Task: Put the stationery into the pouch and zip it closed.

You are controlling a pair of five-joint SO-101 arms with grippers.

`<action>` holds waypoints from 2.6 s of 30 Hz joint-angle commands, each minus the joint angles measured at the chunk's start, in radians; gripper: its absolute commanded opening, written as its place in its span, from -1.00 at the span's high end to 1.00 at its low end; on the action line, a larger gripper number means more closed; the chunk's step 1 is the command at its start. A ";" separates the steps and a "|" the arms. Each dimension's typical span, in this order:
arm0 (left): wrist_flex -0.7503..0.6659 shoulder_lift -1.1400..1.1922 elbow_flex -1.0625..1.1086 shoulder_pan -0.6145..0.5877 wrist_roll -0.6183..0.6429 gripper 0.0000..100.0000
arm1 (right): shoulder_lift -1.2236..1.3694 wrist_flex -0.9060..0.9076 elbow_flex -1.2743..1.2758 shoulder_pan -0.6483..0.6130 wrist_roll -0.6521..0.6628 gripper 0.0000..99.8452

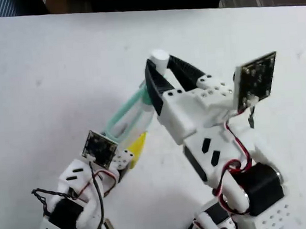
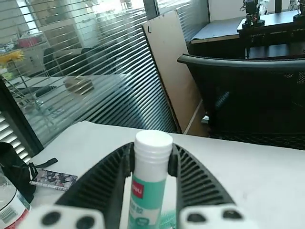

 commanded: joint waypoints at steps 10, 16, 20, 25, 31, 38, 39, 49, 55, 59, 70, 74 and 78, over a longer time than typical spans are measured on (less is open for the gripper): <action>0.000 -0.005 -0.002 0.015 -0.003 0.60 | -0.012 -0.131 0.150 -0.163 0.031 0.97; 0.000 -0.005 -0.002 0.015 -0.003 0.60 | -0.018 -0.133 0.242 -0.165 0.112 0.97; 0.000 -0.005 -0.002 0.013 -0.003 0.60 | -0.035 -0.113 0.290 -0.166 0.204 0.97; -0.002 -0.005 -0.009 0.013 -0.002 0.61 | -0.105 -0.022 0.299 -0.166 0.327 0.87; -0.015 -0.005 -0.006 0.013 -0.006 0.61 | -0.188 0.021 0.253 -0.162 0.328 0.47; 0.006 -0.005 -0.009 -0.002 -0.057 0.61 | -0.036 0.124 -0.006 -0.160 0.262 0.54; 0.006 -0.005 -0.009 -0.002 -0.058 0.61 | 0.005 0.153 -0.052 -0.160 0.233 0.54; 0.008 -0.005 0.000 0.001 -0.054 0.61 | 0.432 0.650 -0.514 -0.084 -0.104 0.34; 0.008 -0.005 0.000 0.005 -0.054 0.61 | 0.608 0.814 -0.631 -0.065 -0.124 0.32; 0.008 -0.005 0.000 0.004 -0.054 0.61 | 0.645 0.812 -0.626 -0.140 -0.124 0.32; 0.008 -0.005 0.005 -0.001 -0.054 0.61 | 0.598 0.751 -0.672 -0.189 -0.133 0.32; -0.002 -0.005 0.029 0.002 -0.060 0.61 | 0.584 0.754 -0.683 -0.189 -0.133 0.32; -0.002 -0.005 0.029 0.001 -0.060 0.61 | 0.562 0.751 -0.686 -0.188 -0.133 0.32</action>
